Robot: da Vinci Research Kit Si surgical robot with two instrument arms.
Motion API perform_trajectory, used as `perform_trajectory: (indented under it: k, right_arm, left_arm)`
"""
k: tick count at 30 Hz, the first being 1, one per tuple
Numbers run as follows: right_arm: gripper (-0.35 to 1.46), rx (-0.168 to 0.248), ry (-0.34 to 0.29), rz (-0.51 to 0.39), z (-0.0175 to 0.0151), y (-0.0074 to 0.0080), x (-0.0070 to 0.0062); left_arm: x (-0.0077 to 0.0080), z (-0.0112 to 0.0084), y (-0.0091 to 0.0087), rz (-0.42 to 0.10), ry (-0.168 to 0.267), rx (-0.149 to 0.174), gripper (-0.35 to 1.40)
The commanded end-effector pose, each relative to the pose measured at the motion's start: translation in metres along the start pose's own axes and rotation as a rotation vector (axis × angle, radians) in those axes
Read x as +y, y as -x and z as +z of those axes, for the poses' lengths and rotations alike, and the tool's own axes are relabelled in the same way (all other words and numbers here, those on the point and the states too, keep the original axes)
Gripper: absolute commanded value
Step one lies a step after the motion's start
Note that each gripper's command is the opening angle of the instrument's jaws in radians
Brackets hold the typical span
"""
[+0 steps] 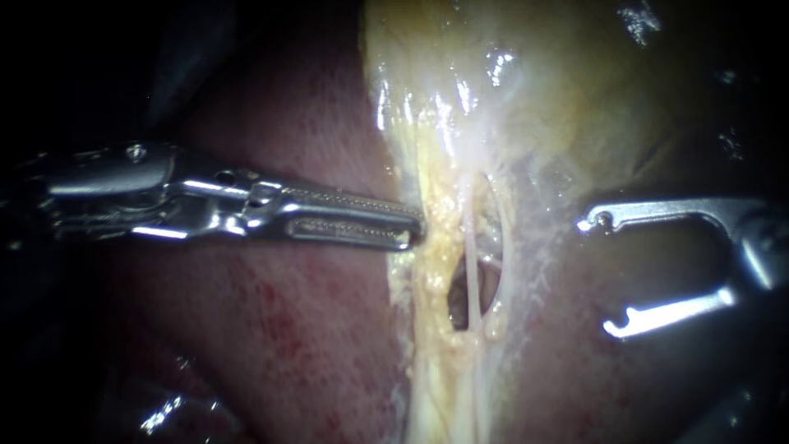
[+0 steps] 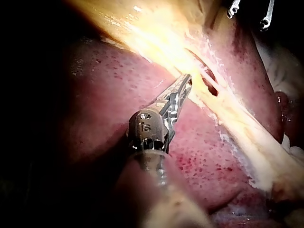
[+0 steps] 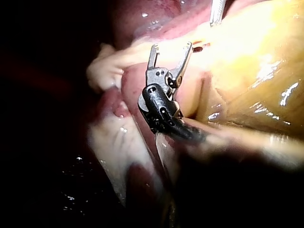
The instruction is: Grabbing gallbladder
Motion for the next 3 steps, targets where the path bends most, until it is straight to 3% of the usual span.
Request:
perform_trajectory:
  k: [1,3]
  right_arm:
    - [0.58,0.000,0.000,-0.001,0.0000,0.0000,0.0001]
    - [0.58,0.000,0.000,0.000,-0.0001,0.0000,0.0000]
  left_arm:
    - [0.0000,0.0001,0.0000,0.000,0.001,0.000,-0.35]
    - [0.0001,0.0001,0.0001,-0.001,0.001,0.000,-0.35]
